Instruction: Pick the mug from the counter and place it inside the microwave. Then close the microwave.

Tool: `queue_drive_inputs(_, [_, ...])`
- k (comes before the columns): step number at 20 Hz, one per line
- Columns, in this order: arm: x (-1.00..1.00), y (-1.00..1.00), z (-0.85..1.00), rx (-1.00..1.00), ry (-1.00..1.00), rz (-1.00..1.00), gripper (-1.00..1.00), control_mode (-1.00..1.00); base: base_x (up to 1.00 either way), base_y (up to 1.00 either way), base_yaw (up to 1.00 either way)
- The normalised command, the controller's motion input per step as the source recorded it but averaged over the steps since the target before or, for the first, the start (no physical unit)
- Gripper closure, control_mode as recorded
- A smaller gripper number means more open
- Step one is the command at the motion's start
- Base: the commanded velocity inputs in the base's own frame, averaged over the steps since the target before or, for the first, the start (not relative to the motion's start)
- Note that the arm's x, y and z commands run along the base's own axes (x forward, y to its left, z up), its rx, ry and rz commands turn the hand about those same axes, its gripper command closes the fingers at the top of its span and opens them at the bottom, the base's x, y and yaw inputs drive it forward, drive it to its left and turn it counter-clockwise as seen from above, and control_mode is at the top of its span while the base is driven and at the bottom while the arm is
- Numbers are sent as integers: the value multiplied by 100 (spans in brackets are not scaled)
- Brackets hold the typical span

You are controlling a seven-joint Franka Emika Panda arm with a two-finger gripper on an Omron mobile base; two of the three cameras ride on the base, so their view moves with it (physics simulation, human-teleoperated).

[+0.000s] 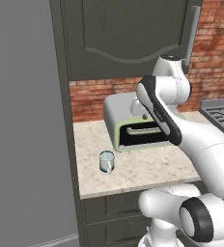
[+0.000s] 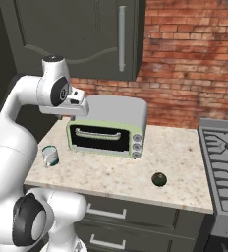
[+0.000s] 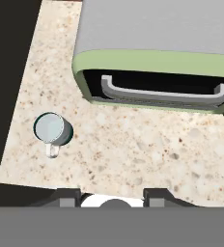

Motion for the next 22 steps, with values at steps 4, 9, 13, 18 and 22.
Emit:
queue_drive_inputs(4, [-15, 0, 0, 0, 0, 2, -100, -100, 0, 0, 0])
queue_drive_inputs(9, [-26, 3, -24, 0, 1, 11, -100, -100, 0, 0, 0])
queue_drive_inputs(13, [-3, 3, -50, 2, 19, 9, -100, -100, 0, 0, 0])
queue_drive_inputs(18, [0, 30, -46, 0, 14, 1, -100, -100, 0, 0, 0])
queue_drive_inputs(22, [0, 51, -19, 0, 13, 0, -100, -100, 0, 0, 0])
